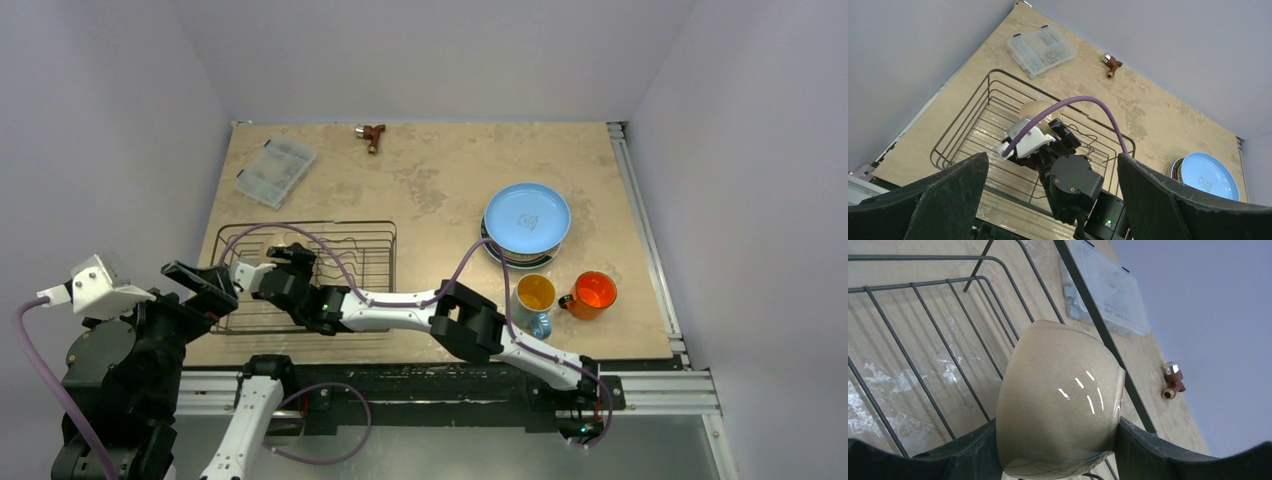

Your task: Load the mixed dishes into the dish rack

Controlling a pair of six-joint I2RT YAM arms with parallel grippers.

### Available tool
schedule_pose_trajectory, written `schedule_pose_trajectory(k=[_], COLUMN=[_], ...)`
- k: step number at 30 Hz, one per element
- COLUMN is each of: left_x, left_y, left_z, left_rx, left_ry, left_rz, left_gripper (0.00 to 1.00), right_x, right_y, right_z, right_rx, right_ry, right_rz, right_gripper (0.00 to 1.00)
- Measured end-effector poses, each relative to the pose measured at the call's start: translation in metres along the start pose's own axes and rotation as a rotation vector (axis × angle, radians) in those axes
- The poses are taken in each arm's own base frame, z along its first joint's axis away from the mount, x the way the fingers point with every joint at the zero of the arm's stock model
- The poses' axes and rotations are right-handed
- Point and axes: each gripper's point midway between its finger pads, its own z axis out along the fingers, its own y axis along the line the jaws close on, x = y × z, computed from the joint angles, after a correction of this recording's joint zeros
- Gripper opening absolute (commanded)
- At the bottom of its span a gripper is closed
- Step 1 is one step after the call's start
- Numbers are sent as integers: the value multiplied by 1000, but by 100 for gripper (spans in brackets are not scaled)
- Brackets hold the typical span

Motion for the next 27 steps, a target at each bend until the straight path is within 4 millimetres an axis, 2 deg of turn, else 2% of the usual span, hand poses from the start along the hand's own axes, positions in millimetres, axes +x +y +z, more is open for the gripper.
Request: schedule_pose_trajectory(k=[5, 8, 13, 17, 20, 25, 27], left_x=[1, 1, 2, 2, 2, 2, 1], left_y=[-2, -3, -3, -4, -5, -7, -8], left_z=[1, 1, 0, 0, 0, -1, -2], left_rx=[8, 16, 20, 24, 28, 39, 44], left_ry=[6, 7, 8, 10, 12, 11, 11], left_rz=[2, 1, 1, 0, 0, -1, -2], left_gripper=[100, 100, 100, 100, 100, 100, 100], right_x=[1, 1, 6, 19, 19, 19, 17], right_y=[-2, -4, 1, 9, 12, 14, 16], right_z=[-1, -1, -2, -3, -3, -7, -11], right_rx=[-2, -3, -20, -51, -67, -105, -148], right_ry=[2, 3, 16, 46, 43, 46, 45], right_rz=[-94, -133, -170, -211, -220, -244, -243], right_gripper=[2, 17, 31, 41, 54, 83, 90])
